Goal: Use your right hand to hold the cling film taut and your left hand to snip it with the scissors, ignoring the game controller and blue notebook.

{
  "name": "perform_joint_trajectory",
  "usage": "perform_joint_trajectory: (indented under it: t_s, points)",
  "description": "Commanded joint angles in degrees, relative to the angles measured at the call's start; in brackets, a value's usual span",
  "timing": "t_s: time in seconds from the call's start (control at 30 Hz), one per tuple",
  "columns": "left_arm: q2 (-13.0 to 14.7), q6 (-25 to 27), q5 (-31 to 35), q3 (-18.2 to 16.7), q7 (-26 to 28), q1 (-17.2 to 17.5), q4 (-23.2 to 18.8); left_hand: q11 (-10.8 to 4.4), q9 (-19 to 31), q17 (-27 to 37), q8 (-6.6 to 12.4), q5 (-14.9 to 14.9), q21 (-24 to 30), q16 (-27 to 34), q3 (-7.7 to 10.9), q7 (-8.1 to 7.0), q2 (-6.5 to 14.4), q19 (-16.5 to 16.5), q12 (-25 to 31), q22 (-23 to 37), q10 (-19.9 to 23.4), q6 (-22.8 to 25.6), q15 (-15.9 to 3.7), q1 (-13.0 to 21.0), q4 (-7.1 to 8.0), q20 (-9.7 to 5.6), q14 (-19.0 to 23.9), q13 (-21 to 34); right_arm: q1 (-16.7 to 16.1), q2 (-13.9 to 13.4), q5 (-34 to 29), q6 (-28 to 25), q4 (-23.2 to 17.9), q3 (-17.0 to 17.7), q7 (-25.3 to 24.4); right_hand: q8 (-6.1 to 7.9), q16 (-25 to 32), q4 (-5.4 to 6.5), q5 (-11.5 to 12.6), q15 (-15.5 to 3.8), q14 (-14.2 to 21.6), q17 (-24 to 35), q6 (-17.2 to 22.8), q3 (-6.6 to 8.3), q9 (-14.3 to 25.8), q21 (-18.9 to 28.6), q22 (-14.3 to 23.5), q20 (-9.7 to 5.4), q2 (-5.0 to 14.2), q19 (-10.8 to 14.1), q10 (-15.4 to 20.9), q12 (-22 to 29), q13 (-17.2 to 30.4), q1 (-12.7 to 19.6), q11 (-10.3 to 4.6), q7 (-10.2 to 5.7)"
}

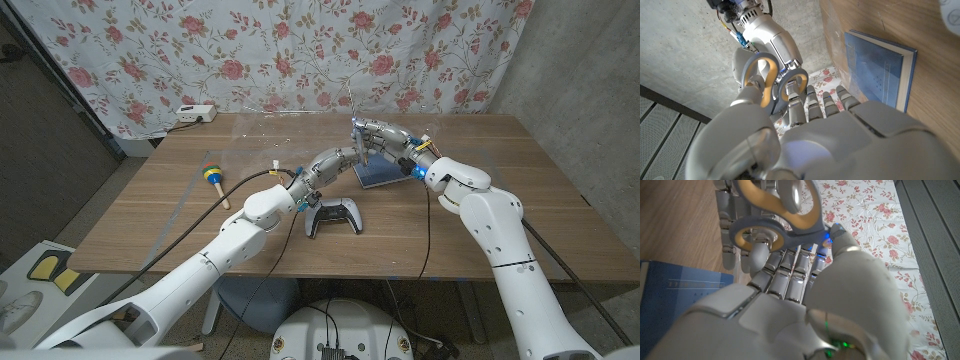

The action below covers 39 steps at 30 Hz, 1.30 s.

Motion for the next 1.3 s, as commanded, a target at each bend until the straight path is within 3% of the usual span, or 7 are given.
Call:
perform_joint_trajectory:
  t_s: [0.03,0.5,0.73,0.97,1.1,1.2,1.3]
  points:
    - [0.09,1.65,0.32,0.24,0.79,-0.25,-0.57,-0.99,0.17,0.4,0.0,-0.31,0.47,0.47,-0.15,-1.55,-0.26,0.43,0.91,0.17,2.12,0.37,0.18,0.81,-0.04,0.65,1.28,0.53,-0.2,-0.14,-0.22,-0.09,-0.36,-0.09,-0.61,0.57,-0.35,-0.02,0.46,-9.8,0.28,0.46,2.48,-0.08,0.27,-0.39,-0.05,0.71,0.77,-2.56,8.47,0.32,-0.04,0.47,-8.15,-2.12]
    - [-0.8,1.47,-0.45,0.51,0.08,-0.72,0.31,-0.44,0.21,0.59,0.19,-0.56,0.6,0.91,-0.9,-2.17,-0.61,1.24,1.94,0.25,4.74,1.2,0.25,1.0,0.28,1.76,3.4,1.02,-0.2,0.05,0.06,-0.11,-0.01,0.24,-0.66,0.98,-0.75,-0.01,0.4,-9.87,-0.22,0.93,3.48,-0.34,0.2,-1.09,-0.28,1.47,0.53,-5.28,8.68,0.04,-0.31,0.47,-8.41,-2.97]
    - [-1.42,0.8,-1.04,0.39,-0.09,-0.63,1.0,-3.04,0.45,0.64,0.62,-0.44,0.85,1.95,-1.17,-2.34,0.15,2.77,4.85,0.39,13.73,2.52,-2.13,2.47,0.25,2.34,7.69,1.8,-0.18,0.41,0.29,-0.27,0.41,0.29,-0.76,1.01,-0.99,0.02,0.4,-9.93,-0.39,0.95,3.55,-0.4,0.16,-1.11,-0.39,1.45,0.58,-5.46,8.76,-0.02,-0.3,0.5,-8.51,-3.08]
    - [-2.18,-0.82,-1.84,0.0,-0.23,-0.1,1.94,-3.67,0.75,0.61,1.19,-0.09,2.08,2.52,-0.94,-0.65,0.92,6.7,3.86,0.54,12.82,3.83,-3.03,4.34,-0.01,1.42,10.52,2.41,-0.13,0.67,0.4,-0.25,0.61,0.34,-0.84,1.02,-1.0,0.06,0.36,-9.92,-0.34,1.15,3.56,-0.53,0.12,-1.05,-0.49,1.39,0.59,-5.41,8.77,-0.14,-0.35,0.47,-8.54,-3.1]
    - [-3.3,-2.27,-2.31,-0.72,1.75,1.22,2.04,-4.39,2.3,1.06,2.51,0.29,4.1,4.84,-1.51,-0.2,2.17,12.47,4.2,1.1,12.15,5.3,-5.15,5.79,0.18,1.52,18.61,4.43,-0.08,0.94,0.75,-0.61,0.89,0.42,-0.83,1.0,-1.12,0.08,0.35,-9.89,-0.35,1.15,3.51,-0.58,0.1,-0.98,-0.53,1.33,0.61,-5.28,8.85,-0.2,-0.4,0.46,-8.52,-3.23]
    - [-4.55,-3.31,-2.78,-1.36,4.04,2.49,2.1,-6.97,4.82,1.54,5.53,0.74,6.55,8.18,-2.36,-0.43,1.84,18.1,7.05,1.71,16.5,9.68,-8.85,8.48,-0.41,-0.71,28.56,7.54,-0.1,1.0,0.7,-0.7,0.92,0.38,-0.9,1.06,-1.12,0.11,0.34,-9.91,-0.29,1.2,3.64,-0.62,0.08,-0.92,-0.56,1.12,0.65,-5.16,8.81,-0.23,-0.37,0.45,-8.53,-3.15]
    - [-5.87,-4.74,-2.57,-1.96,6.88,3.77,2.1,-7.41,8.09,2.09,9.09,1.62,9.53,11.58,-2.11,-1.41,2.09,23.19,9.39,2.47,20.3,12.5,-12.27,13.04,-0.77,-2.21,37.06,10.93,-0.18,1.2,0.83,-0.82,0.93,0.45,-0.99,1.04,-1.16,0.13,0.34,-9.9,-0.25,1.23,3.6,-0.64,0.07,-0.89,-0.58,1.03,0.7,-5.13,8.81,-0.25,-0.34,0.44,-8.55,-3.11]
